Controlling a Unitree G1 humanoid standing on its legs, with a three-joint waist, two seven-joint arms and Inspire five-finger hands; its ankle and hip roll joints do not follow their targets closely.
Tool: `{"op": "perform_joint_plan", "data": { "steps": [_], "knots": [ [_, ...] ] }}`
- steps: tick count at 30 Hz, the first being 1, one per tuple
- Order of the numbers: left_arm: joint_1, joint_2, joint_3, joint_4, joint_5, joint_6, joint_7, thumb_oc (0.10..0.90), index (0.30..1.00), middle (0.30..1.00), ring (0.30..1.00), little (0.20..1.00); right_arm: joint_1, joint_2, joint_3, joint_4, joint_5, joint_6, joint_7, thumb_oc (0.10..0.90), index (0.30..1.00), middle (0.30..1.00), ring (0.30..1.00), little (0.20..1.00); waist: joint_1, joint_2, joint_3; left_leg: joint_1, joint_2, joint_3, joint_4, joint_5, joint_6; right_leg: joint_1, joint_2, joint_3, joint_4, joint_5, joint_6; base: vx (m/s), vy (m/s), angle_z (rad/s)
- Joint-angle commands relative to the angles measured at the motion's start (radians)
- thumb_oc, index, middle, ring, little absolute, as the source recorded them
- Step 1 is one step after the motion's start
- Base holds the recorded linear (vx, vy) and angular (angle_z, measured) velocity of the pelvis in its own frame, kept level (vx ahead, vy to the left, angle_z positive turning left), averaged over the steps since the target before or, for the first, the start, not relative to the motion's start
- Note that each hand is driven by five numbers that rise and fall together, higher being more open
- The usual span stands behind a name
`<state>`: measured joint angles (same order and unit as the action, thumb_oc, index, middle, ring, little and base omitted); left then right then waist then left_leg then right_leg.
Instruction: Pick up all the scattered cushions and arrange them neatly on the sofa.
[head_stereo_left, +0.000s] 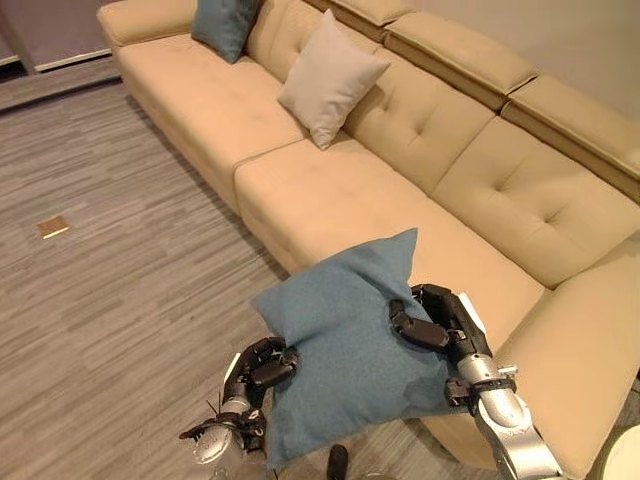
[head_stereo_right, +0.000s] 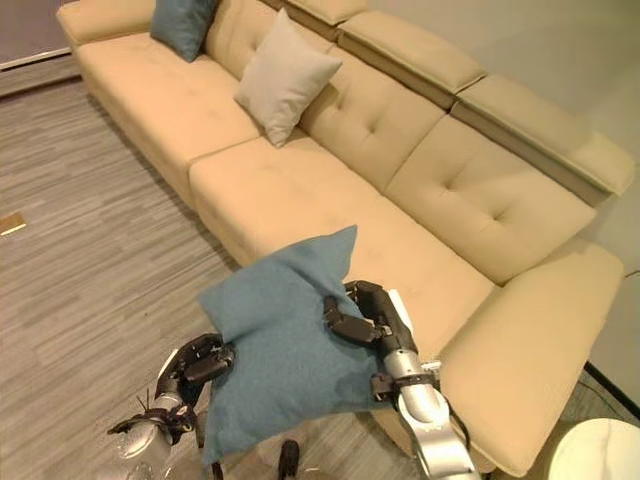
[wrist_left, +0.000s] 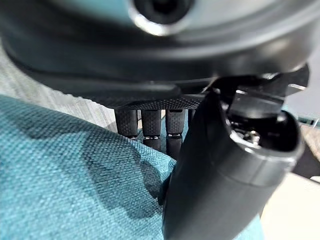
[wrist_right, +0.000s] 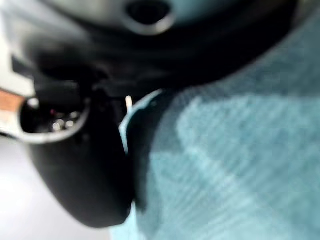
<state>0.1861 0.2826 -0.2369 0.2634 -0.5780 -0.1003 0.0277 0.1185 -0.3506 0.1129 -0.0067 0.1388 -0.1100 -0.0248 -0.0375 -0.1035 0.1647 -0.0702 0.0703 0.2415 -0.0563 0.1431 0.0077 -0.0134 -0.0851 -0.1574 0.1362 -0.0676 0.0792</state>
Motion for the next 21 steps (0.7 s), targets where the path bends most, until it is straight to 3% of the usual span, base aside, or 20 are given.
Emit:
{"op": "perform_joint_plan", "data": {
  "steps": [1, 5, 8, 9, 10, 11, 12, 17, 19, 20, 21],
  "knots": [
    [-0.052, 0.031, 0.029, -0.168, 0.019, -0.102, -0.048, 0.400, 0.300, 0.300, 0.300, 0.300, -0.138, 0.054, -0.035, -0.117, 0.048, -0.156, -0.012, 0.400, 0.300, 0.300, 0.300, 0.300, 0.015, -0.036, -0.093, 0.005, -0.015, 0.017, 0.078, -0.161, -0.010, -0.026, -0.038, 0.001, 0.190, 0.040, 0.085, 0.13, 0.165, -0.17],
    [-0.058, 0.033, 0.034, -0.173, 0.019, -0.114, -0.043, 0.400, 0.300, 0.300, 0.300, 0.300, -0.137, 0.074, -0.012, -0.109, 0.045, -0.156, -0.001, 0.400, 0.300, 0.300, 0.300, 0.300, 0.008, -0.012, -0.088, 0.067, -0.027, 0.034, 0.047, -0.188, 0.008, -0.108, -0.051, -0.004, 0.269, 0.074, 0.088, 0.15, 0.145, -0.02],
    [-0.056, 0.028, 0.035, -0.173, 0.018, -0.115, -0.042, 0.400, 0.300, 0.300, 0.300, 0.300, -0.152, 0.068, 0.003, -0.099, 0.043, -0.155, -0.001, 0.400, 0.300, 0.300, 0.300, 0.300, 0.003, -0.002, -0.081, 0.110, -0.042, 0.043, 0.030, -0.212, 0.011, -0.131, -0.059, -0.065, 0.174, 0.058, 0.072, 0.23, 0.070, -0.23],
    [-0.057, 0.025, 0.039, -0.175, 0.012, -0.115, -0.039, 0.400, 0.300, 0.300, 0.300, 0.300, -0.160, 0.067, 0.002, -0.093, 0.046, -0.155, -0.003, 0.400, 0.300, 0.300, 0.300, 0.300, 0.006, 0.000, -0.079, 0.140, -0.053, 0.040, 0.019, -0.236, 0.006, -0.161, -0.061, -0.120, 0.097, 0.069, 0.081, 0.21, 0.030, -0.32],
    [-0.057, 0.025, 0.039, -0.176, 0.012, -0.116, -0.040, 0.400, 0.300, 0.300, 0.300, 0.300, -0.160, 0.066, 0.002, -0.093, 0.046, -0.155, -0.003, 0.400, 0.300, 0.300, 0.300, 0.300, 0.004, 0.000, -0.075, 0.135, -0.051, 0.049, 0.021, -0.224, 0.008, -0.159, -0.061, -0.131, 0.087, 0.084, 0.072, 0.26, 0.023, -0.39],
    [-0.057, 0.023, 0.045, -0.177, 0.009, -0.115, -0.039, 0.400, 0.300, 0.300, 0.300, 0.300, -0.161, 0.065, 0.000, -0.094, 0.046, -0.156, -0.003, 0.400, 0.300, 0.300, 0.300, 0.300, 0.006, -0.001, -0.076, 0.154, -0.057, 0.045, 0.014, -0.243, 0.002, -0.172, -0.062, -0.158, 0.042, 0.087, 0.088, 0.13, -0.037, -0.26],
    [-0.059, 0.020, 0.052, -0.178, 0.008, -0.119, -0.040, 0.400, 0.300, 0.300, 0.300, 0.300, -0.161, 0.065, -0.004, -0.087, 0.041, -0.163, -0.007, 0.400, 0.300, 0.300, 0.300, 0.300, 0.000, -0.003, -0.066, 0.163, -0.061, 0.060, 0.011, -0.238, -0.003, -0.187, -0.064, -0.221, -0.020, 0.133, 0.091, 0.19, -0.022, -0.08],
    [-0.050, -0.008, 0.037, -0.166, 0.012, -0.117, -0.070, 0.400, 0.300, 0.300, 0.300, 0.300, -0.122, 0.048, -0.024, -0.085, 0.039, -0.164, 0.003, 0.400, 0.300, 0.300, 0.300, 0.300, -0.019, -0.011, -0.096, 0.188, -0.085, 0.038, 0.030, -0.282, -0.008, -0.134, -0.031, -0.166, -0.088, 0.141, 0.073, 0.20, -0.038, -0.04],
    [-0.051, -0.012, 0.022, -0.165, 0.012, -0.114, -0.080, 0.400, 0.300, 0.300, 0.300, 0.300, -0.114, 0.035, -0.032, -0.086, 0.038, -0.168, -0.001, 0.400, 0.300, 0.300, 0.300, 0.300, -0.028, -0.008, -0.104, 0.187, -0.082, 0.035, 0.083, -0.315, -0.019, -0.107, -0.031, -0.175, -0.114, 0.142, 0.064, 0.22, -0.068, 0.22],
    [-0.049, -0.016, 0.014, -0.165, 0.011, -0.112, -0.084, 0.400, 0.300, 0.300, 0.300, 0.300, -0.102, 0.031, -0.039, -0.088, 0.041, -0.168, 0.000, 0.400, 0.300, 0.300, 0.300, 0.300, -0.039, -0.007, -0.110, 0.182, -0.072, 0.039, 0.128, -0.329, -0.037, -0.087, -0.023, -0.170, -0.128, 0.132, 0.056, 0.26, -0.141, 0.33],
    [-0.049, -0.022, 0.005, -0.163, 0.003, -0.108, -0.090, 0.400, 0.300, 0.300, 0.300, 0.300, -0.090, 0.020, -0.050, -0.091, 0.044, -0.169, 0.000, 0.400, 0.300, 0.300, 0.300, 0.300, -0.049, -0.012, -0.115, 0.143, -0.034, 0.052, 0.267, -0.327, -0.077, -0.050, -0.017, -0.173, -0.148, 0.118, 0.038, 0.20, -0.117, 0.17]
  ]
}}
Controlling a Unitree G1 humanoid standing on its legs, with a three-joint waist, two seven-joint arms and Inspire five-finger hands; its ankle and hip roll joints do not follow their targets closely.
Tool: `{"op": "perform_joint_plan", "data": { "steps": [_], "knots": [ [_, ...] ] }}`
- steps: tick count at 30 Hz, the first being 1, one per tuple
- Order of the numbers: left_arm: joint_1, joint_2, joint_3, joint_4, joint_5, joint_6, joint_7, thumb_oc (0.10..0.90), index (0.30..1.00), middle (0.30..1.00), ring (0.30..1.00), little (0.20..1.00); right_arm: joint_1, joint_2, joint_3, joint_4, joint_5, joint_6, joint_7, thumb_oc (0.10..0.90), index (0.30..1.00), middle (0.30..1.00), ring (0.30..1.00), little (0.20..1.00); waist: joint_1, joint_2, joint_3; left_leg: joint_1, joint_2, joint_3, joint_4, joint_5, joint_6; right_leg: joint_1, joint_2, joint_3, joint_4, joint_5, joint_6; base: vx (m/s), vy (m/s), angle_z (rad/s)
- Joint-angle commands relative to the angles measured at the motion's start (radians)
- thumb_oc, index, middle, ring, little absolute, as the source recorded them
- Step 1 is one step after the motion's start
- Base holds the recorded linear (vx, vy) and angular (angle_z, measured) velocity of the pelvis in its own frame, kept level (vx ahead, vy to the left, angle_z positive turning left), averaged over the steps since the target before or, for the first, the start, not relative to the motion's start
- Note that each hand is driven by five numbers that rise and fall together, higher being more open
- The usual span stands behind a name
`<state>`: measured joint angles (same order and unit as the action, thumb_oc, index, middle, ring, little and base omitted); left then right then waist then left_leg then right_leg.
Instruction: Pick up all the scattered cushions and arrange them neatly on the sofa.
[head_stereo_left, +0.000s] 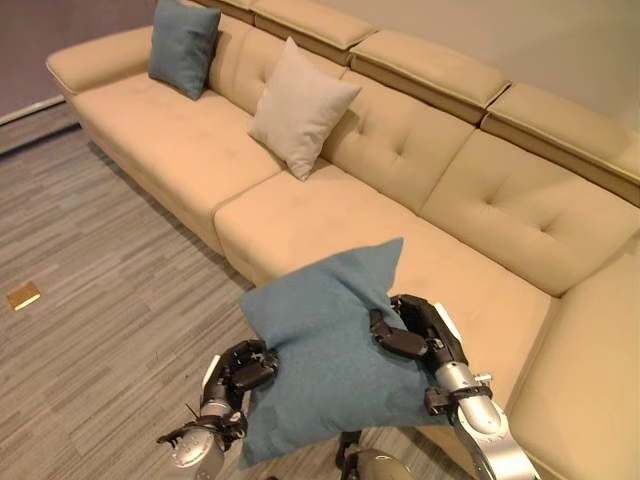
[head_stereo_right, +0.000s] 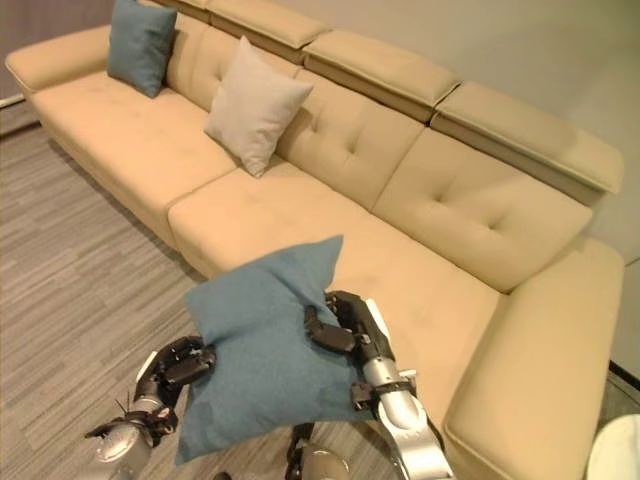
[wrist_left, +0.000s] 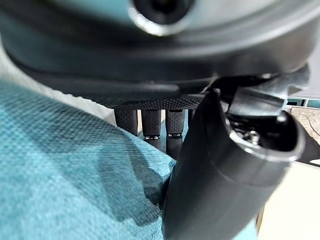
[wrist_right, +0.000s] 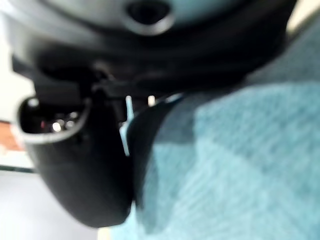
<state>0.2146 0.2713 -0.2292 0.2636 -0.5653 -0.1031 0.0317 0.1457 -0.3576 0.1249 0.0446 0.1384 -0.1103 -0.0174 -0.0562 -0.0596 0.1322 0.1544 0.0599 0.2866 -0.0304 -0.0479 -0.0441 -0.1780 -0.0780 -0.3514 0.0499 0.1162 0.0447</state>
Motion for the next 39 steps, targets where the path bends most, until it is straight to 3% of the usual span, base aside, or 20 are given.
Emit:
{"op": "perform_joint_plan", "data": {
  "steps": [1, 4, 6, 8, 9, 12, 14, 15, 18, 24, 26, 28, 29, 30, 35, 37, 38, 39],
  "knots": [
    [-0.077, -0.011, -0.003, -0.164, -0.009, -0.106, -0.094, 0.400, 0.300, 0.300, 0.300, 0.300, -0.117, 0.027, -0.062, -0.142, 0.045, -0.168, -0.007, 0.400, 0.300, 0.300, 0.300, 0.300, -0.030, -0.056, -0.083, -0.082, -0.024, 0.007, 0.241, -0.136, -0.025, 0.115, -0.024, 0.021, -0.061, -0.066, 0.072, 0.16, -0.131, 0.12],
    [-0.079, -0.013, -0.008, -0.157, -0.008, -0.104, -0.094, 0.400, 0.300, 0.300, 0.300, 0.300, -0.106, 0.014, -0.067, -0.148, 0.054, -0.164, -0.008, 0.400, 0.300, 0.300, 0.300, 0.300, -0.025, -0.067, -0.070, -0.159, 0.018, -0.011, 0.440, -0.076, -0.059, 0.154, -0.003, 0.047, -0.070, -0.094, 0.033, 0.07, -0.083, -0.03],
    [-0.079, -0.017, -0.011, -0.155, -0.012, -0.102, -0.087, 0.400, 0.300, 0.300, 0.300, 0.300, -0.091, 0.018, -0.070, -0.144, 0.065, -0.157, -0.008, 0.400, 0.300, 0.300, 0.300, 0.300, -0.018, -0.073, -0.061, -0.205, 0.029, -0.036, 0.467, -0.081, -0.051, 0.170, 0.007, 0.063, -0.071, -0.113, 0.025, 0.08, -0.025, -0.36],
    [-0.075, -0.016, -0.012, -0.161, -0.012, -0.096, -0.084, 0.400, 0.300, 0.300, 0.300, 0.300, -0.082, 0.014, -0.075, -0.141, 0.061, -0.154, -0.012, 0.400, 0.300, 0.300, 0.300, 0.300, -0.013, -0.093, -0.059, -0.253, 0.024, -0.067, 0.396, -0.110, -0.026, 0.173, -0.001, 0.096, -0.074, -0.120, 0.035, 0.10, 0.038, -0.47],
    [-0.073, -0.017, -0.013, -0.160, -0.014, -0.095, -0.087, 0.400, 0.300, 0.300, 0.300, 0.300, -0.081, 0.015, -0.076, -0.139, 0.061, -0.153, -0.013, 0.400, 0.300, 0.300, 0.300, 0.300, -0.011, -0.088, -0.056, -0.241, 0.028, -0.079, 0.361, -0.114, -0.022, 0.180, 0.006, 0.106, -0.075, -0.123, 0.036, 0.12, 0.067, -0.41],
    [-0.070, -0.016, -0.012, -0.164, -0.013, -0.096, -0.074, 0.400, 0.300, 0.300, 0.300, 0.300, -0.085, 0.017, -0.068, -0.127, 0.065, -0.152, -0.023, 0.400, 0.300, 0.300, 0.300, 0.300, 0.010, -0.085, -0.048, -0.271, 0.018, -0.174, 0.217, -0.033, -0.030, 0.199, 0.024, 0.167, -0.077, -0.138, 0.040, 0.14, 0.083, -0.58],
    [-0.071, -0.014, -0.006, -0.174, -0.023, -0.102, -0.060, 0.400, 0.300, 0.300, 0.300, 0.300, -0.092, 0.016, -0.063, -0.113, 0.066, -0.154, -0.036, 0.400, 0.300, 0.300, 0.300, 0.300, 0.040, -0.076, -0.024, -0.333, -0.004, -0.298, 0.153, 0.031, -0.044, 0.225, 0.048, 0.228, -0.067, -0.163, 0.035, 0.22, 0.139, -0.93],
    [-0.070, -0.014, -0.009, -0.174, -0.026, -0.100, -0.069, 0.400, 0.300, 0.300, 0.300, 0.300, -0.093, 0.014, -0.065, -0.113, 0.062, -0.154, -0.033, 0.400, 0.300, 0.300, 0.300, 0.300, 0.037, -0.062, -0.032, -0.295, -0.002, -0.299, 0.103, 0.038, -0.039, 0.233, 0.054, 0.246, -0.061, -0.174, 0.037, 0.20, 0.144, -1.27],
    [-0.069, -0.005, -0.012, -0.168, -0.015, -0.094, -0.068, 0.400, 0.300, 0.300, 0.300, 0.300, -0.090, 0.019, -0.060, -0.110, 0.061, -0.148, -0.029, 0.400, 0.300, 0.300, 0.300, 0.300, 0.036, -0.056, -0.044, -0.265, -0.003, -0.283, 0.092, 0.039, -0.030, 0.234, 0.044, 0.269, -0.038, -0.182, 0.040, 0.19, 0.170, -0.77],
    [-0.087, 0.033, -0.015, -0.173, 0.002, -0.094, -0.059, 0.400, 0.300, 0.300, 0.300, 0.300, -0.131, 0.050, -0.022, -0.101, 0.059, -0.140, -0.020, 0.400, 0.300, 0.300, 0.300, 0.300, 0.045, -0.049, -0.058, -0.197, -0.022, -0.182, 0.074, 0.002, 0.023, 0.175, 0.013, 0.330, 0.104, -0.174, 0.085, 0.16, 0.193, -0.62],
    [-0.086, 0.041, -0.010, -0.176, -0.005, -0.094, -0.052, 0.400, 0.300, 0.300, 0.300, 0.300, -0.145, 0.059, -0.010, -0.101, 0.054, -0.135, -0.018, 0.400, 0.300, 0.300, 0.300, 0.300, 0.047, -0.042, -0.050, -0.183, -0.020, -0.157, 0.072, -0.007, 0.040, 0.131, 0.003, 0.327, 0.186, -0.154, 0.106, 0.08, 0.134, -0.56],
    [-0.076, 0.042, 0.001, -0.176, -0.013, -0.095, -0.046, 0.400, 0.300, 0.300, 0.300, 0.300, -0.144, 0.076, -0.004, -0.099, 0.058, -0.135, -0.017, 0.400, 0.300, 0.300, 0.300, 0.300, 0.052, -0.033, -0.041, -0.162, -0.022, -0.132, 0.068, -0.022, 0.053, 0.088, -0.020, 0.282, 0.247, -0.133, 0.122, 0.09, 0.128, -0.76],
    [-0.068, 0.039, 0.007, -0.175, -0.014, -0.097, -0.046, 0.400, 0.300, 0.300, 0.300, 0.300, -0.143, 0.082, 0.007, -0.095, 0.052, -0.133, -0.012, 0.400, 0.300, 0.300, 0.300, 0.300, 0.054, -0.028, -0.040, -0.132, -0.029, -0.111, 0.052, -0.033, 0.059, 0.059, -0.040, 0.227, 0.249, -0.121, 0.125, 0.09, 0.090, -0.71],
    [-0.068, 0.039, 0.007, -0.175, -0.015, -0.097, -0.046, 0.400, 0.300, 0.300, 0.300, 0.300, -0.143, 0.081, 0.007, -0.095, 0.052, -0.133, -0.012, 0.400, 0.300, 0.300, 0.300, 0.300, 0.054, -0.027, -0.039, -0.130, -0.030, -0.111, 0.051, -0.033, 0.059, 0.061, -0.040, 0.227, 0.249, -0.122, 0.126, 0.11, 0.068, -0.56],
    [-0.065, 0.029, 0.024, -0.174, -0.022, -0.099, -0.042, 0.400, 0.300, 0.300, 0.300, 0.300, -0.152, 0.075, 0.015, -0.082, 0.048, -0.134, -0.015, 0.400, 0.300, 0.300, 0.300, 0.300, 0.063, -0.010, -0.030, -0.077, -0.043, -0.084, 0.020, -0.061, 0.059, 0.010, -0.062, 0.053, 0.130, -0.096, 0.104, 0.11, 0.003, -0.40],
    [-0.071, 0.023, 0.022, -0.173, -0.024, -0.096, -0.055, 0.400, 0.300, 0.300, 0.300, 0.300, -0.145, 0.074, 0.004, -0.087, 0.050, -0.134, -0.010, 0.400, 0.300, 0.300, 0.300, 0.300, 0.057, -0.013, -0.029, -0.068, -0.051, -0.089, 0.032, -0.075, 0.058, 0.020, -0.058, 0.031, 0.087, -0.097, 0.103, 0.14, -0.061, -0.26],
    [-0.069, 0.012, 0.017, -0.169, -0.022, -0.096, -0.059, 0.400, 0.300, 0.300, 0.300, 0.300, -0.136, 0.077, -0.002, -0.084, 0.047, -0.135, -0.012, 0.400, 0.300, 0.300, 0.300, 0.300, 0.050, -0.018, -0.034, -0.065, -0.053, -0.092, 0.037, -0.080, 0.052, 0.032, -0.044, 0.052, 0.070, -0.097, 0.094, 0.22, -0.137, 0.28],
    [-0.080, 0.002, 0.012, -0.168, -0.032, -0.099, -0.071, 0.400, 0.300, 0.300, 0.300, 0.300, -0.129, 0.059, -0.022, -0.088, 0.043, -0.142, -0.017, 0.400, 0.300, 0.300, 0.300, 0.300, 0.046, -0.025, -0.044, -0.073, -0.053, -0.089, 0.079, -0.098, 0.033, 0.069, -0.039, 0.043, 0.025, -0.092, 0.088, 0.20, -0.148, 0.48]
  ]
}}
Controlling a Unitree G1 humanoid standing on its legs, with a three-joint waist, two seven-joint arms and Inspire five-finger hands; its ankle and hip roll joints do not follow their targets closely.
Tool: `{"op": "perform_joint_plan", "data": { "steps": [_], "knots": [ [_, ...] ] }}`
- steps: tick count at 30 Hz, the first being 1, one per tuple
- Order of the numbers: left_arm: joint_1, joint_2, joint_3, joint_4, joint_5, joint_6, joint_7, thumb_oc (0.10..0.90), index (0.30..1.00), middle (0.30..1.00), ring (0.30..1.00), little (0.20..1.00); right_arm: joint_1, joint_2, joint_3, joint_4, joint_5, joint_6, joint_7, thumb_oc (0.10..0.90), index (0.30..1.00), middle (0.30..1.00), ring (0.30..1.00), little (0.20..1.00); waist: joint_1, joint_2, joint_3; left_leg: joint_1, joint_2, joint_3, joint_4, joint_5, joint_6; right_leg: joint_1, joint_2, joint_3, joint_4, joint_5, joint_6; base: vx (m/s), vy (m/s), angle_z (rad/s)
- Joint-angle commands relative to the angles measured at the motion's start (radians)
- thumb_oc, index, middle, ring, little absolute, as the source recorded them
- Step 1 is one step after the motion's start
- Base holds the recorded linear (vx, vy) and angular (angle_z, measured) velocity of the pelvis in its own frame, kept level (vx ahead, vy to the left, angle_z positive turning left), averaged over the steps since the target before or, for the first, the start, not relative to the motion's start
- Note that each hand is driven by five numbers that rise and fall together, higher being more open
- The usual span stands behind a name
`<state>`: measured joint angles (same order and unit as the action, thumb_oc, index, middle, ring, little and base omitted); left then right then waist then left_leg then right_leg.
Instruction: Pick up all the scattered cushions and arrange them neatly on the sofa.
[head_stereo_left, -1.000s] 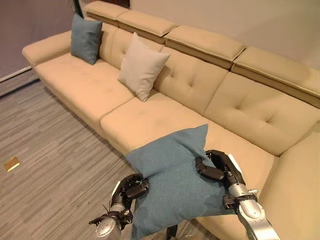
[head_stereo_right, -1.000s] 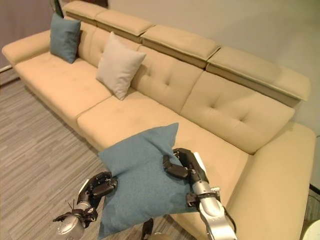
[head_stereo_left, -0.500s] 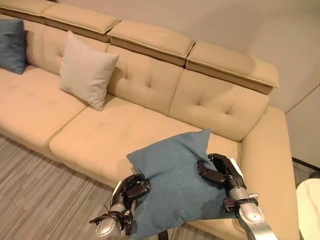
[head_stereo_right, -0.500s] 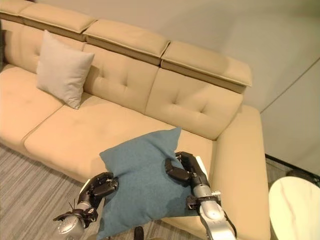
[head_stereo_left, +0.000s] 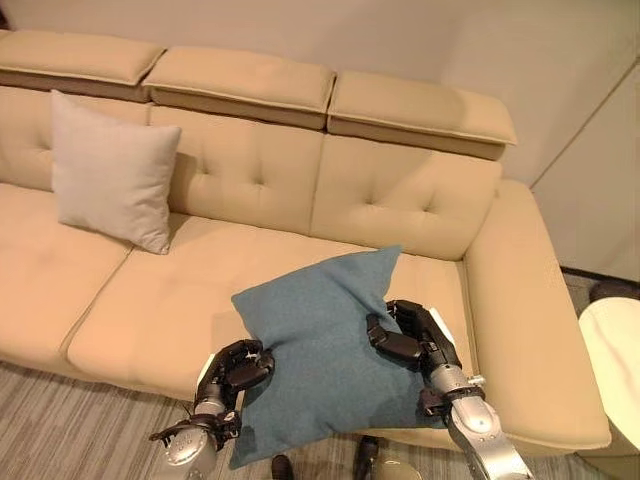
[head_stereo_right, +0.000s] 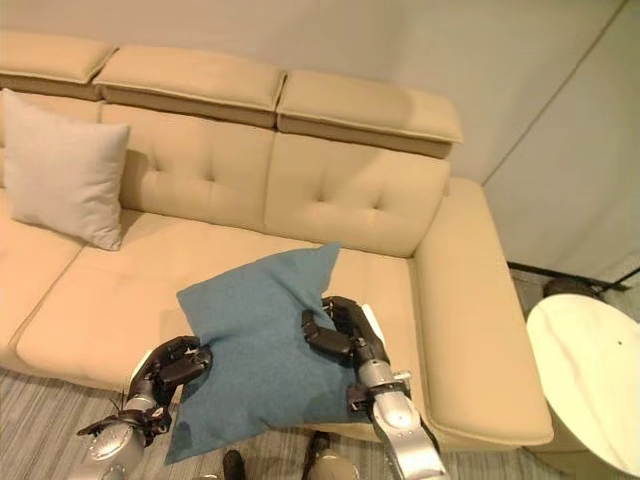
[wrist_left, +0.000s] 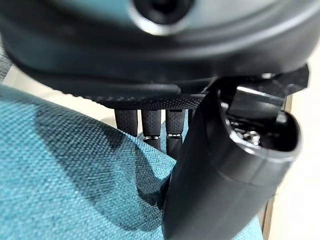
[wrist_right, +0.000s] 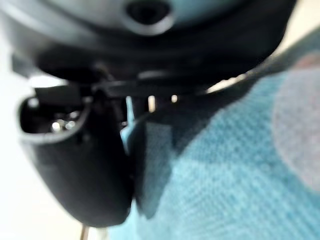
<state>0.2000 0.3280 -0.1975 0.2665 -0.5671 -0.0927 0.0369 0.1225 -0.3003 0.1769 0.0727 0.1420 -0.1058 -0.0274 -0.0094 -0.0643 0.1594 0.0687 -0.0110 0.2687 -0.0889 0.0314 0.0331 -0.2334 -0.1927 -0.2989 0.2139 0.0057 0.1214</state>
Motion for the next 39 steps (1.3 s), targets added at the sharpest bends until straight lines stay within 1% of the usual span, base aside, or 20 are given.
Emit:
{"op": "perform_joint_plan", "data": {
  "steps": [1, 3, 4, 5, 6, 7, 8, 9, 11, 13, 14, 17, 21, 27, 32, 33, 34, 36, 38, 39],
  "knots": [
    [-0.067, -0.059, -0.026, -0.170, -0.027, -0.108, -0.078, 0.400, 0.300, 0.300, 0.300, 0.300, -0.102, -0.001, -0.084, -0.123, 0.041, -0.151, -0.011, 0.400, 0.300, 0.300, 0.300, 0.300, -0.005, -0.025, -0.075, 0.003, 0.022, -0.068, 0.172, -0.188, -0.057, 0.144, 0.078, -0.019, -0.157, 0.015, 0.004, 0.18, -0.147, 0.34],
    [-0.072, -0.062, -0.034, -0.169, -0.028, -0.109, -0.079, 0.400, 0.300, 0.300, 0.300, 0.300, -0.096, -0.015, -0.098, -0.126, 0.055, -0.153, -0.020, 0.400, 0.300, 0.300, 0.300, 0.300, -0.011, -0.032, -0.079, -0.031, 0.042, -0.065, 0.276, -0.202, -0.076, 0.181, 0.081, -0.021, -0.187, 0.011, -0.007, 0.09, -0.085, 0.25],
    [-0.073, -0.062, -0.034, -0.169, -0.028, -0.109, -0.079, 0.400, 0.300, 0.300, 0.300, 0.300, -0.096, -0.015, -0.098, -0.126, 0.055, -0.153, -0.020, 0.400, 0.300, 0.300, 0.300, 0.300, -0.013, -0.035, -0.081, -0.036, 0.039, -0.066, 0.276, -0.198, -0.075, 0.177, 0.078, -0.022, -0.188, 0.013, -0.008, 0.06, -0.047, 0.22],
    [-0.074, -0.063, -0.038, -0.168, -0.027, -0.110, -0.078, 0.400, 0.300, 0.300, 0.300, 0.300, -0.095, -0.020, -0.098, -0.124, 0.059, -0.153, -0.022, 0.400, 0.300, 0.300, 0.300, 0.300, -0.012, -0.033, -0.080, -0.050, 0.051, -0.069, 0.311, -0.190, -0.085, 0.190, 0.085, -0.017, -0.196, 0.007, -0.015, 0.06, -0.010, 0.17],
    [-0.079, -0.066, -0.038, -0.168, -0.025, -0.111, -0.071, 0.400, 0.300, 0.300, 0.300, 0.300, -0.092, -0.025, -0.096, -0.121, 0.065, -0.146, -0.022, 0.400, 0.300, 0.300, 0.300, 0.300, -0.006, -0.033, -0.075, -0.087, 0.060, -0.102, 0.355, -0.169, -0.099, 0.208, 0.093, -0.007, -0.205, -0.005, -0.026, 0.07, -0.010, -0.13],
    [-0.079, -0.066, -0.038, -0.168, -0.025, -0.111, -0.071, 0.400, 0.300, 0.300, 0.300, 0.300, -0.092, -0.025, -0.095, -0.121, 0.065, -0.146, -0.022, 0.400, 0.300, 0.300, 0.300, 0.300, -0.007, -0.034, -0.076, -0.088, 0.059, -0.103, 0.354, -0.169, -0.099, 0.207, 0.092, -0.007, -0.205, -0.006, -0.026, 0.09, 0.040, -0.21],
    [-0.077, -0.068, -0.036, -0.175, -0.028, -0.109, -0.070, 0.400, 0.300, 0.300, 0.300, 0.300, -0.090, -0.034, -0.098, -0.122, 0.062, -0.143, -0.022, 0.400, 0.300, 0.300, 0.300, 0.300, -0.007, -0.040, -0.079, -0.105, 0.081, -0.113, 0.322, -0.176, -0.099, 0.220, 0.089, 0.002, -0.218, -0.013, -0.023, 0.09, 0.064, -0.23],
    [-0.080, -0.067, -0.037, -0.177, -0.025, -0.109, -0.064, 0.400, 0.300, 0.300, 0.300, 0.300, -0.090, -0.037, -0.097, -0.122, 0.061, -0.142, -0.026, 0.400, 0.300, 0.300, 0.300, 0.300, -0.004, -0.042, -0.080, -0.110, 0.093, -0.122, 0.298, -0.165, -0.102, 0.225, 0.089, 0.010, -0.221, -0.016, -0.021, 0.15, 0.128, -0.03],
    [-0.093, -0.065, -0.038, -0.182, -0.021, -0.111, -0.049, 0.400, 0.300, 0.300, 0.300, 0.300, -0.089, -0.041, -0.101, -0.117, 0.061, -0.139, -0.037, 0.400, 0.300, 0.300, 0.300, 0.300, 0.003, -0.040, -0.074, -0.148, 0.125, -0.156, 0.246, -0.102, -0.118, 0.243, 0.092, 0.029, -0.227, -0.027, -0.018, 0.11, 0.113, -0.05],
    [-0.094, -0.066, -0.037, -0.184, -0.027, -0.116, -0.048, 0.400, 0.300, 0.300, 0.300, 0.300, -0.090, -0.047, -0.103, -0.117, 0.058, -0.135, -0.039, 0.400, 0.300, 0.300, 0.300, 0.300, 0.004, -0.033, -0.077, -0.140, 0.126, -0.170, 0.211, -0.102, -0.119, 0.248, 0.096, 0.040, -0.231, -0.031, -0.017, 0.11, 0.141, -0.23],
    [-0.096, -0.064, -0.041, -0.193, -0.021, -0.112, -0.053, 0.400, 0.300, 0.300, 0.300, 0.300, -0.081, -0.049, -0.117, -0.119, 0.043, -0.132, -0.044, 0.400, 0.300, 0.300, 0.300, 0.300, 0.002, -0.018, -0.081, -0.117, 0.120, -0.183, 0.171, -0.091, -0.124, 0.262, 0.093, 0.047, -0.229, -0.037, -0.015, 0.15, 0.194, -0.38],
    [-0.090, -0.053, -0.037, -0.206, -0.007, -0.114, -0.052, 0.400, 0.300, 0.300, 0.300, 0.300, -0.081, -0.044, -0.117, -0.117, 0.034, -0.129, -0.048, 0.400, 0.300, 0.300, 0.300, 0.300, 0.006, -0.012, -0.087, -0.090, 0.102, -0.183, 0.145, -0.096, -0.114, 0.266, 0.083, 0.066, -0.227, -0.032, -0.007, 0.14, 0.194, -0.32],
    [-0.106, -0.026, -0.027, -0.221, 0.010, -0.120, -0.043, 0.400, 0.300, 0.300, 0.300, 0.300, -0.102, -0.025, -0.106, -0.110, 0.012, -0.122, -0.056, 0.400, 0.300, 0.300, 0.300, 0.300, 0.011, -0.005, -0.086, -0.062, 0.072, -0.141, 0.113, -0.105, -0.086, 0.247, 0.055, 0.101, -0.208, -0.020, 0.020, 0.06, 0.176, -0.22],
    [-0.155, 0.003, -0.021, -0.221, 0.058, -0.139, -0.020, 0.400, 0.300, 0.300, 0.300, 0.300, -0.147, -0.010, -0.096, -0.089, -0.015, -0.124, -0.084, 0.400, 0.300, 0.300, 0.300, 0.300, 0.011, 0.003, -0.079, -0.068, 0.050, -0.109, 0.086, -0.106, -0.067, 0.209, 0.029, 0.120, -0.200, -0.002, 0.041, 0.01, 0.081, -0.11],
    [-0.326, 0.046, -0.052, -0.196, 0.165, -0.186, 0.065, 0.400, 0.300, 0.300, 0.300, 0.300, -0.299, -0.018, -0.050, -0.030, -0.094, -0.137, -0.187, 0.400, 0.300, 0.300, 0.300, 0.300, 0.002, 0.033, -0.045, -0.145, 0.035, -0.093, 0.066, -0.089, -0.057, 0.104, 0.009, 0.137, -0.206, 0.036, 0.054, -0.11, 0.063, -0.06],
    [-0.370, 0.052, -0.062, -0.184, 0.180, -0.196, 0.084, 0.400, 0.300, 0.300, 0.300, 0.300, -0.345, -0.021, -0.032, -0.016, -0.113, -0.138, -0.208, 0.400, 0.300, 0.300, 0.300, 0.300, 0.002, 0.037, -0.039, -0.169, 0.035, -0.091, 0.066, -0.083, -0.057, 0.080, 0.008, 0.142, -0.206, 0.044, 0.054, -0.10, 0.015, -0.22],
    [-0.374, 0.051, -0.062, -0.182, 0.181, -0.197, 0.085, 0.400, 0.300, 0.300, 0.300, 0.300, -0.349, -0.021, -0.032, -0.014, -0.113, -0.138, -0.209, 0.400, 0.300, 0.300, 0.300, 0.300, 0.002, 0.037, -0.039, -0.173, 0.035, -0.090, 0.067, -0.083, -0.056, 0.075, 0.008, 0.143, -0.205, 0.044, 0.054, -0.10, 0.014, -0.24],
    [-0.469, 0.055, -0.083, -0.148, 0.199, -0.213, 0.120, 0.400, 0.300, 0.300, 0.300, 0.300, -0.437, -0.021, -0.001, 0.025, -0.140, -0.138, -0.252, 0.400, 0.300, 0.300, 0.300, 0.300, 0.003, 0.042, -0.033, -0.220, 0.034, -0.090, 0.068, -0.072, -0.057, 0.029, 0.007, 0.146, -0.207, 0.057, 0.051, -0.11, 0.000, -0.11],
    [-0.692, 0.061, -0.123, -0.072, 0.224, -0.245, 0.231, 0.400, 0.300, 0.300, 0.300, 0.300, -0.630, -0.026, 0.045, 0.091, -0.181, -0.135, -0.352, 0.400, 0.300, 0.300, 0.300, 0.300, 0.007, 0.050, -0.013, -0.307, 0.036, -0.104, 0.073, -0.051, -0.061, -0.057, 0.000, 0.149, -0.199, 0.074, 0.047, -0.15, -0.028, -0.05],
    [-0.754, 0.067, -0.131, -0.048, 0.238, -0.253, 0.261, 0.400, 0.300, 0.300, 0.300, 0.300, -0.672, -0.031, 0.050, 0.105, -0.187, -0.139, -0.375, 0.400, 0.300, 0.300, 0.300, 0.300, 0.007, 0.051, -0.010, -0.330, 0.036, -0.108, 0.076, -0.045, -0.063, -0.077, -0.001, 0.150, -0.196, 0.077, 0.046, -0.10, -0.039, -0.05]
  ]
}}
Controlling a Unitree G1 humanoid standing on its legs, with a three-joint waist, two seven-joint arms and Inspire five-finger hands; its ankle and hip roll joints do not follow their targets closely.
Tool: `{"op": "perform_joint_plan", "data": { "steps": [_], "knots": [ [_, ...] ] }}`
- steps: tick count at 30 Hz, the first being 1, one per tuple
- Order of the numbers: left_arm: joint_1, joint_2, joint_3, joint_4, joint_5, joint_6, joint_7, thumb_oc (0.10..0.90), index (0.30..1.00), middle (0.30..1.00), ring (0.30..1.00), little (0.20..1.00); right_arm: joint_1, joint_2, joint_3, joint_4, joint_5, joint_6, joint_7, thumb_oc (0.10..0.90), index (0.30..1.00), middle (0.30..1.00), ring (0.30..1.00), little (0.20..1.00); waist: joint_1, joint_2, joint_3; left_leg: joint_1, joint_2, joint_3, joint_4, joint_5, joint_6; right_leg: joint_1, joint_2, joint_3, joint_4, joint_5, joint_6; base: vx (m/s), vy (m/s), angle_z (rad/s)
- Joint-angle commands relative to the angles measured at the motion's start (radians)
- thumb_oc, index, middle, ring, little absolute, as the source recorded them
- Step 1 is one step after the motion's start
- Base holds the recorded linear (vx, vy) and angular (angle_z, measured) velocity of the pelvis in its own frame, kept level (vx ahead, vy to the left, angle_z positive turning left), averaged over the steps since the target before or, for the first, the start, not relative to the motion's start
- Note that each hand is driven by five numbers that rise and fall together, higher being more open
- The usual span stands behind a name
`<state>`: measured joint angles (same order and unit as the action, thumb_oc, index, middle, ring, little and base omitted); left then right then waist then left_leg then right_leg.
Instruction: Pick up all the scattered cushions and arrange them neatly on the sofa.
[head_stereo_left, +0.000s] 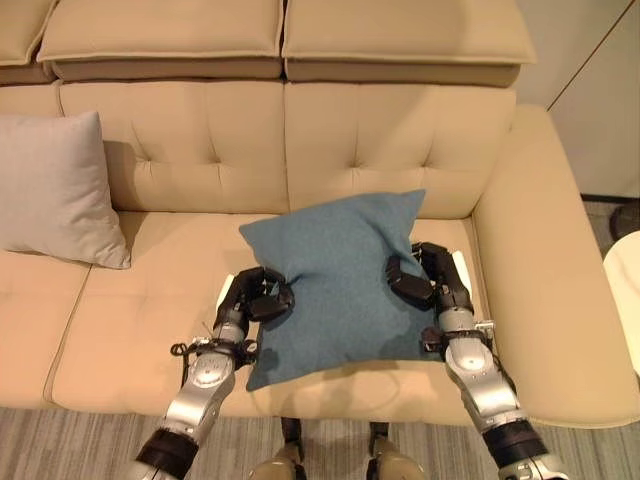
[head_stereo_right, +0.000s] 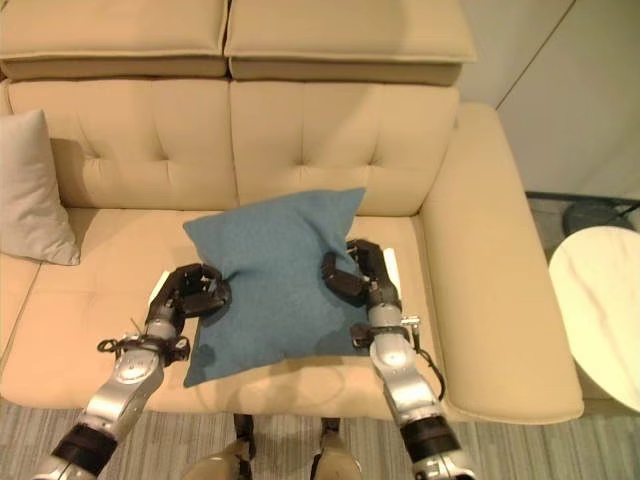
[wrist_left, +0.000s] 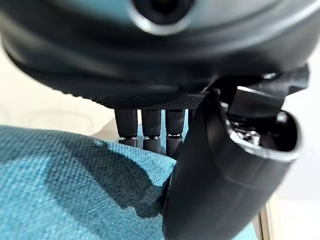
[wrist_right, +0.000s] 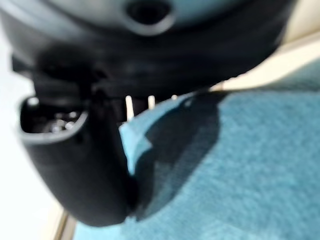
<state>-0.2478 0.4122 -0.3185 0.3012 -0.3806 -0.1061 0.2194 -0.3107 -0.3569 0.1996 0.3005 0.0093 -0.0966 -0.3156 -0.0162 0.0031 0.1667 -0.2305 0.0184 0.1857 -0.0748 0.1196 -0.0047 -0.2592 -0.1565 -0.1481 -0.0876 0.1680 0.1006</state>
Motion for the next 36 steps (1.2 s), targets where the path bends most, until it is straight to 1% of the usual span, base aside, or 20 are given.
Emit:
{"op": "perform_joint_plan", "data": {
  "steps": [1, 2, 3, 6, 7, 8, 10, 11, 16, 17, 18, 22, 23, 24, 25, 26, 27, 30, 32, 36],
  "knots": [
    [-0.360, -0.014, -0.016, -0.070, 0.061, -0.244, 0.103, 0.400, 0.300, 0.300, 0.300, 0.300, -0.282, 0.020, 0.030, -0.108, -0.058, -0.147, -0.107, 0.400, 0.300, 0.300, 0.300, 0.300, 0.012, -0.016, -0.016, -0.049, 0.006, -0.031, 0.062, -0.129, -0.026, -0.068, -0.038, -0.001, 0.107, -0.082, 0.064, -0.05, -0.035, 0.01],
    [-0.414, -0.007, -0.023, -0.064, 0.075, -0.249, 0.131, 0.400, 0.300, 0.300, 0.300, 0.300, -0.327, 0.013, 0.030, -0.098, -0.064, -0.149, -0.130, 0.400, 0.300, 0.300, 0.300, 0.300, 0.013, -0.015, -0.014, -0.067, 0.007, -0.038, 0.063, -0.125, -0.028, -0.086, -0.039, -0.002, 0.111, -0.082, 0.063, -0.03, -0.029, 0.04],
    [-0.417, -0.007, -0.023, -0.062, 0.075, -0.249, 0.131, 0.400, 0.300, 0.300, 0.300, 0.300, -0.329, 0.013, 0.029, -0.096, -0.064, -0.149, -0.130, 0.400, 0.300, 0.300, 0.300, 0.300, 0.013, -0.015, -0.014, -0.069, 0.007, -0.038, 0.064, -0.125, -0.028, -0.087, -0.039, -0.003, 0.111, -0.082, 0.063, -0.04, -0.017, 0.05],
    [-0.543, -0.003, -0.023, -0.058, 0.117, -0.272, 0.215, 0.400, 0.300, 0.300, 0.300, 0.300, -0.439, -0.013, 0.019, -0.085, -0.106, -0.164, -0.216, 0.400, 0.300, 0.300, 0.300, 0.300, 0.013, -0.011, 0.001, -0.121, 0.003, -0.057, 0.081, -0.118, -0.031, -0.137, -0.040, -0.003, 0.132, -0.084, 0.058, -0.03, -0.023, 0.04],
    [-0.602, -0.021, -0.010, -0.079, 0.142, -0.300, 0.274, 0.400, 0.300, 0.300, 0.300, 0.300, -0.497, -0.035, 0.007, -0.097, -0.161, -0.171, -0.279, 0.400, 0.300, 0.300, 0.300, 0.300, 0.015, -0.010, 0.006, -0.151, 0.002, -0.067, 0.094, -0.119, -0.032, -0.169, -0.039, -0.001, 0.146, -0.087, 0.056, -0.02, -0.033, 0.09],
    [-0.607, -0.034, 0.007, -0.110, 0.155, -0.312, 0.304, 0.400, 0.300, 0.300, 0.300, 0.300, -0.516, -0.038, -0.002, -0.113, -0.196, -0.173, -0.317, 0.400, 0.300, 0.300, 0.300, 0.300, 0.016, -0.009, 0.010, -0.167, 0.000, -0.071, 0.104, -0.122, -0.032, -0.184, -0.039, 0.000, 0.155, -0.090, 0.054, -0.02, -0.022, 0.11],
    [-0.635, -0.049, 0.013, -0.127, 0.191, -0.323, 0.353, 0.400, 0.300, 0.300, 0.300, 0.300, -0.548, -0.049, -0.012, -0.115, -0.244, -0.179, -0.379, 0.400, 0.300, 0.300, 0.300, 0.300, 0.016, -0.013, 0.010, -0.191, 0.002, -0.075, 0.119, -0.125, -0.034, -0.205, -0.040, 0.001, 0.162, -0.094, 0.052, -0.01, -0.034, 0.05],
    [-0.673, -0.049, 0.020, -0.127, 0.227, -0.326, 0.404, 0.400, 0.300, 0.300, 0.300, 0.300, -0.576, -0.062, -0.024, -0.120, -0.272, -0.185, -0.423, 0.400, 0.300, 0.300, 0.300, 0.300, 0.015, -0.017, 0.010, -0.215, 0.003, -0.081, 0.133, -0.127, -0.036, -0.226, -0.039, 0.002, 0.167, -0.092, 0.051, 0.00, -0.047, 0.01],
    [-0.691, -0.044, 0.032, -0.156, 0.278, -0.331, 0.457, 0.400, 0.300, 0.300, 0.300, 0.300, -0.587, -0.072, -0.039, -0.141, -0.321, -0.182, -0.472, 0.400, 0.300, 0.300, 0.300, 0.300, 0.013, -0.020, 0.008, -0.247, 0.007, -0.086, 0.149, -0.128, -0.038, -0.252, -0.036, 0.004, 0.170, -0.092, 0.051, 0.00, -0.027, -0.02],
    [-0.730, -0.037, 0.031, -0.131, 0.299, -0.334, 0.500, 0.400, 0.300, 0.300, 0.300, 0.300, -0.614, -0.084, -0.034, -0.127, -0.357, -0.171, -0.513, 0.400, 0.300, 0.300, 0.300, 0.300, 0.012, -0.021, 0.001, -0.264, 0.009, -0.093, 0.150, -0.125, -0.040, -0.268, -0.036, 0.004, 0.170, -0.089, 0.052, 0.00, 0.000, 0.00],
    [-0.745, -0.033, 0.029, -0.124, 0.305, -0.333, 0.515, 0.400, 0.300, 0.300, 0.300, 0.300, -0.628, -0.092, -0.033, -0.119, -0.363, -0.167, -0.531, 0.400, 0.300, 0.300, 0.300, 0.300, 0.011, -0.021, -0.003, -0.271, 0.010, -0.095, 0.148, -0.123, -0.040, -0.278, -0.035, 0.004, 0.169, -0.088, 0.052, 0.01, -0.034, -0.01],
    [-0.837, -0.031, 0.017, -0.035, 0.277, -0.331, 0.564, 0.400, 0.300, 0.300, 0.300, 0.300, -0.727, -0.107, 0.001, -0.016, -0.343, -0.128, -0.579, 0.400, 0.300, 0.300, 0.300, 0.300, 0.013, -0.021, -0.010, -0.291, 0.012, -0.104, 0.126, -0.102, -0.044, -0.302, -0.031, 0.003, 0.161, -0.082, 0.054, -0.01, -0.015, 0.03],
    [-0.920, -0.020, -0.015, 0.083, 0.225, -0.321, 0.554, 0.400, 0.300, 0.300, 0.300, 0.300, -0.803, -0.118, 0.044, 0.094, -0.273, -0.120, -0.569, 0.723, 0.785, 0.785, 0.785, 0.785, 0.012, -0.019, -0.013, -0.297, 0.013, -0.107, 0.105, -0.085, -0.048, -0.314, -0.030, 0.005, 0.157, -0.078, 0.055, -0.02, -0.017, 0.04],
    [-0.929, -0.018, -0.014, 0.091, 0.220, -0.325, 0.552, 0.515, 0.472, 0.472, 0.472, 0.472, -0.813, -0.120, 0.046, 0.103, -0.269, -0.123, -0.569, 0.800, 0.900, 0.900, 0.900, 0.900, 0.011, -0.018, -0.009, -0.298, 0.013, -0.108, 0.103, -0.083, -0.048, -0.315, -0.030, 0.004, 0.157, -0.078, 0.054, 0.00, 0.000, 0.00],
    [-0.980, -0.005, -0.039, 0.164, 0.187, -0.319, 0.535, 0.593, 0.589, 0.589, 0.589, 0.589, -0.853, -0.131, 0.076, 0.167, -0.222, -0.126, -0.554, 0.800, 0.900, 0.900, 0.900, 0.900, 0.010, -0.017, -0.008, -0.298, 0.014, -0.108, 0.089, -0.073, -0.050, -0.318, -0.029, 0.003, 0.154, -0.074, 0.055, -0.04, -0.018, 0.05],
    [-1.029, 0.020, -0.066, 0.225, 0.166, -0.308, 0.514, 0.800, 0.900, 0.900, 0.900, 0.900, -0.891, -0.136, 0.104, 0.222, -0.169, -0.133, -0.534, 0.800, 0.900, 0.900, 0.900, 0.900, 0.008, -0.014, -0.003, -0.299, 0.014, -0.110, 0.074, -0.060, -0.054, -0.320, -0.027, 0.002, 0.150, -0.070, 0.056, -0.04, -0.025, 0.07],
    [-1.065, 0.050, -0.091, 0.276, 0.152, -0.288, 0.483, 0.800, 0.900, 0.900, 0.900, 0.900, -0.916, -0.151, 0.126, 0.262, -0.115, -0.136, -0.501, 0.800, 0.900, 0.900, 0.900, 0.900, 0.008, -0.011, 0.001, -0.294, 0.015, -0.113, 0.055, -0.048, -0.058, -0.320, -0.026, 0.001, 0.147, -0.066, 0.056, -0.04, -0.018, 0.08],
    [-1.047, 0.114, -0.111, 0.265, 0.152, -0.255, 0.416, 0.800, 0.900, 0.900, 0.900, 0.900, -0.905, -0.186, 0.170, 0.282, -0.055, -0.091, -0.395, 0.800, 0.900, 0.900, 0.900, 0.900, 0.012, -0.005, 0.009, -0.271, 0.015, -0.116, 0.025, -0.037, -0.063, -0.306, -0.022, -0.006, 0.136, -0.069, 0.055, 0.00, -0.018, 0.07],
    [-1.003, 0.131, -0.108, 0.260, 0.148, -0.245, 0.380, 0.800, 0.900, 0.900, 0.900, 0.900, -0.877, -0.190, 0.173, 0.282, -0.045, -0.086, -0.354, 0.800, 0.900, 0.900, 0.900, 0.900, 0.014, -0.006, 0.006, -0.254, 0.015, -0.115, 0.017, -0.039, -0.064, -0.294, -0.021, -0.010, 0.129, -0.071, 0.054, 0.02, -0.019, 0.08],
    [-0.893, 0.133, -0.085, 0.244, 0.137, -0.225, 0.327, 0.800, 0.900, 0.900, 0.900, 0.900, -0.815, -0.209, 0.171, 0.270, -0.016, -0.087, -0.287, 0.800, 0.900, 0.900, 0.900, 0.900, 0.016, -0.013, 0.010, -0.231, 0.015, -0.110, 0.013, -0.038, -0.068, -0.268, -0.019, -0.013, 0.117, -0.069, 0.051, 0.00, -0.024, 0.02]
  ]
}}
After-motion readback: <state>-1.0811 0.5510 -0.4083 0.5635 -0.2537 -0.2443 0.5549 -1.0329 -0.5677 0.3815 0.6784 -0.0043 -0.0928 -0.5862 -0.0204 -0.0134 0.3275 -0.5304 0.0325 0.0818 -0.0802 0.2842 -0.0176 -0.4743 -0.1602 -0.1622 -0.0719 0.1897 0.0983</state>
